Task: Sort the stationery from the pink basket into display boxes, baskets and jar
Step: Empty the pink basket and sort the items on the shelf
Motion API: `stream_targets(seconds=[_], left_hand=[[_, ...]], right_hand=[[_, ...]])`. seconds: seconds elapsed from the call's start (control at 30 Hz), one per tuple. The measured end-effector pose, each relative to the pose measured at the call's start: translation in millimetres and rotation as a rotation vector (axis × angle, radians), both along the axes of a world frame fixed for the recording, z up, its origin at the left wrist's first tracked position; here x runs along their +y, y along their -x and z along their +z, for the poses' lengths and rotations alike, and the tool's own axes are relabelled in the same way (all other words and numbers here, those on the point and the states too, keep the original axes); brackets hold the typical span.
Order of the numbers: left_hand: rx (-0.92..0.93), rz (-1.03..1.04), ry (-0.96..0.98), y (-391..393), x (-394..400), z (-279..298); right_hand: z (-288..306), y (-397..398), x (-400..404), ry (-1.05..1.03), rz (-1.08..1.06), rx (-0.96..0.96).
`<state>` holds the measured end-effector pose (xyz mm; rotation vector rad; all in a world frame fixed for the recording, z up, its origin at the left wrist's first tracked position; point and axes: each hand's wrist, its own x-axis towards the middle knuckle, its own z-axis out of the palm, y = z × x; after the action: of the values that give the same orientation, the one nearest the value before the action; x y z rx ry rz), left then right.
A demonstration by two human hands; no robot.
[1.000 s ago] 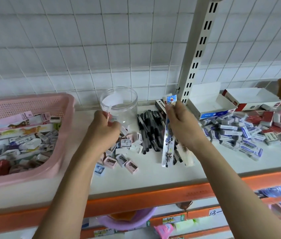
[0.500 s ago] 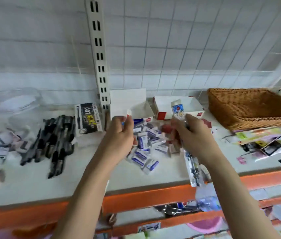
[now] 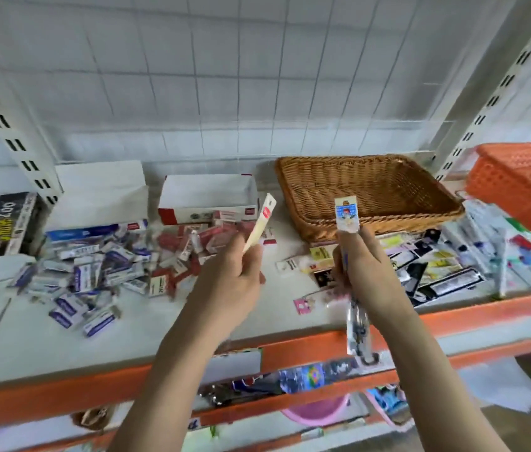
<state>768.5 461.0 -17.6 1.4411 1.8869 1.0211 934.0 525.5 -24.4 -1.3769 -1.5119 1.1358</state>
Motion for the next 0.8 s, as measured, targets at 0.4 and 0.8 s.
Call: stream_targets(seconds=[0.4, 0.8], left_hand=[[0.249, -0.071, -0.018, -66.4, 27.1, -7.8], [0.545, -0.090, -0.194, -146.9, 86.6, -17.3]], right_hand=[[5.5, -68.1, 20.5, -0.138, -0.022, 0.000], [-13.5, -156.5, 76.8, -0.064, 0.032, -0.565]])
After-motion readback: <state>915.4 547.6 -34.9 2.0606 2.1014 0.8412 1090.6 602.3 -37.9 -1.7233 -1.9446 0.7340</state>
